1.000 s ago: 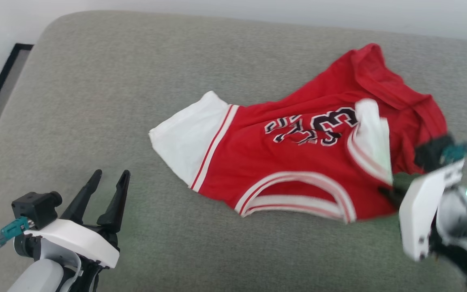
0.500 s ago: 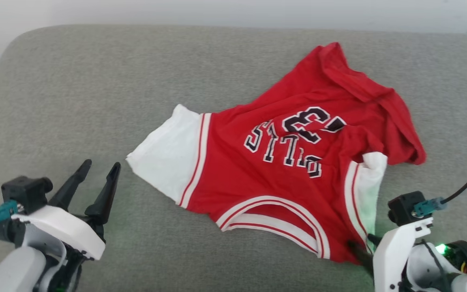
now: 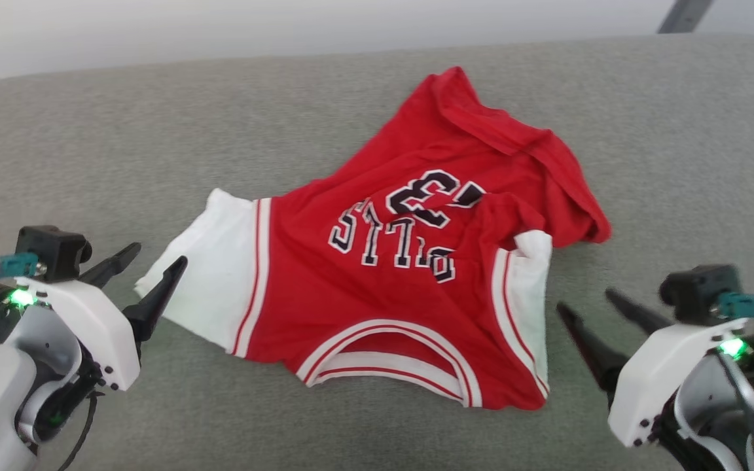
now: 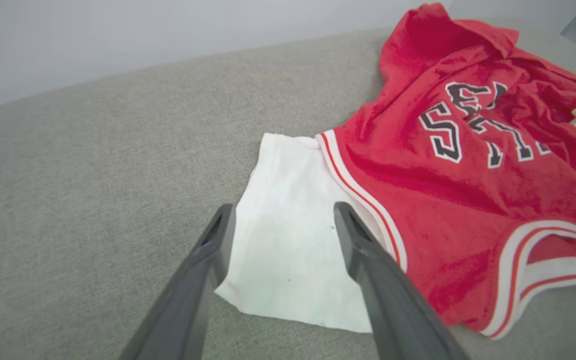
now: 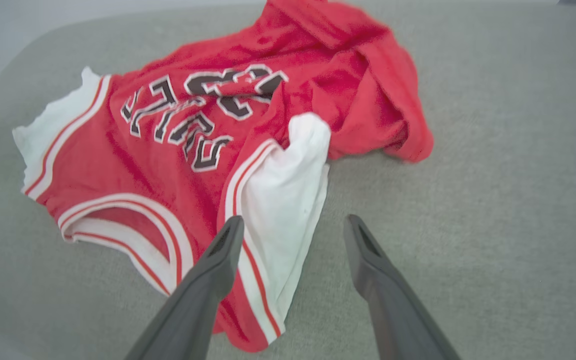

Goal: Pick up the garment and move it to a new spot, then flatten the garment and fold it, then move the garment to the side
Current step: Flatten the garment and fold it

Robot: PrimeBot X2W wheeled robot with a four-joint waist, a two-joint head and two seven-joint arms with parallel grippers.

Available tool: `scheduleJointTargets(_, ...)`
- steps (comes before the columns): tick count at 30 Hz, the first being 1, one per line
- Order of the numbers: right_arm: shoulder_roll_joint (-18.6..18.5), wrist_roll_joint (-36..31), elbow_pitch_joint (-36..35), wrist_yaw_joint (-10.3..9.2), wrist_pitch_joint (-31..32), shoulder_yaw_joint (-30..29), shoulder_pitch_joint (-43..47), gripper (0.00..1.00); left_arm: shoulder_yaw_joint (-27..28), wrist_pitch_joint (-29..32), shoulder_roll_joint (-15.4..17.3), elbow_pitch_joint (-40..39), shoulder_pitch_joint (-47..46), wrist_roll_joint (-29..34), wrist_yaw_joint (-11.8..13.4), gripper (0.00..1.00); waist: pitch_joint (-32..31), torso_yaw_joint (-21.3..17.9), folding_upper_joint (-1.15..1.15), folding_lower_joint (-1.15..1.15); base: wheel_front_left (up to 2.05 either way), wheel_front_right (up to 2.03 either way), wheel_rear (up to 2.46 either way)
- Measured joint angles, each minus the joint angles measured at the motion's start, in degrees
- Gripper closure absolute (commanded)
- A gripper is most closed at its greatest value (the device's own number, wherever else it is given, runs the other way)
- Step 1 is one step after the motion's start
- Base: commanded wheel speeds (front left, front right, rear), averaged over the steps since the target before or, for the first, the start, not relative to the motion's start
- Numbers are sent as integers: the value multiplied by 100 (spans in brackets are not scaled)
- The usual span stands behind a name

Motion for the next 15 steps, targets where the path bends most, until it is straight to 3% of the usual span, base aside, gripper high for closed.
scheduleJointTargets(9,259,-442,-189,0,-1237,-191,-311,0,-325,1291,60,600,-541,-386,-122,0,84,-438,0,0,0,0,0)
scheduleJointTargets(15,463,-877,-125,0,-2416,-407,-654,0,-537,2270,83,1257,-1000,-626,-163,0,177,-712,0,0,0,0,0)
